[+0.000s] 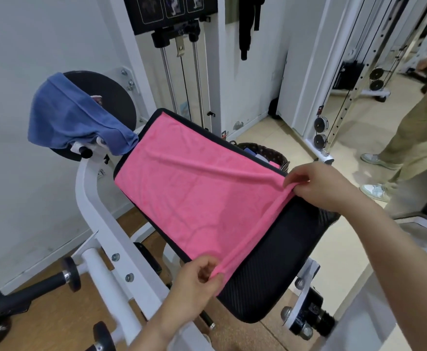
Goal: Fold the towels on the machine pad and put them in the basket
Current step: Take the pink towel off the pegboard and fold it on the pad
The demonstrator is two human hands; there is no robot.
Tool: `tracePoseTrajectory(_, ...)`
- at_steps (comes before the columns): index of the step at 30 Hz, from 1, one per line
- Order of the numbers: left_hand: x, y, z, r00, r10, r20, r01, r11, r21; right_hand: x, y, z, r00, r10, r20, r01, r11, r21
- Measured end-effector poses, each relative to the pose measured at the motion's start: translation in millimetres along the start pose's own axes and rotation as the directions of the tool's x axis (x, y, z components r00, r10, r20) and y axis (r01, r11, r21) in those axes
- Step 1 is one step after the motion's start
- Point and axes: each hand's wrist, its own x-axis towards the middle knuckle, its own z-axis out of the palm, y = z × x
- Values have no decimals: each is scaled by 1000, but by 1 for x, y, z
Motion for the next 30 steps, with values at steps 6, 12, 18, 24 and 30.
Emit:
tracePoseTrajectory(6, 22, -7, -62, 995, -96, -24, 85, 951, -299, 37, -43, 0, 989, 127, 75, -147, 832, 535)
tracePoseTrajectory(12, 56, -26, -138, 990, -113, -90, 67, 910, -408, 107, -107, 16, 990, 140, 3, -123, 859, 497)
tracePoseTrajectory(18, 95, -52, -205, 940, -198, -277, 22, 846, -533, 184, -183, 55, 998, 3, -63, 9, 983, 181)
tracePoseTrajectory(24, 136, -89, -251, 851, -277, -447, -15, 837, -547, 255, -237, 90, 987, -99, -123, 96, 995, -31)
tracePoseTrajectory(30, 187, -123, -281, 781, -312, -541, -17, 855, -518, 319, -261, 138, 985, -112, -133, 103, 992, -73)
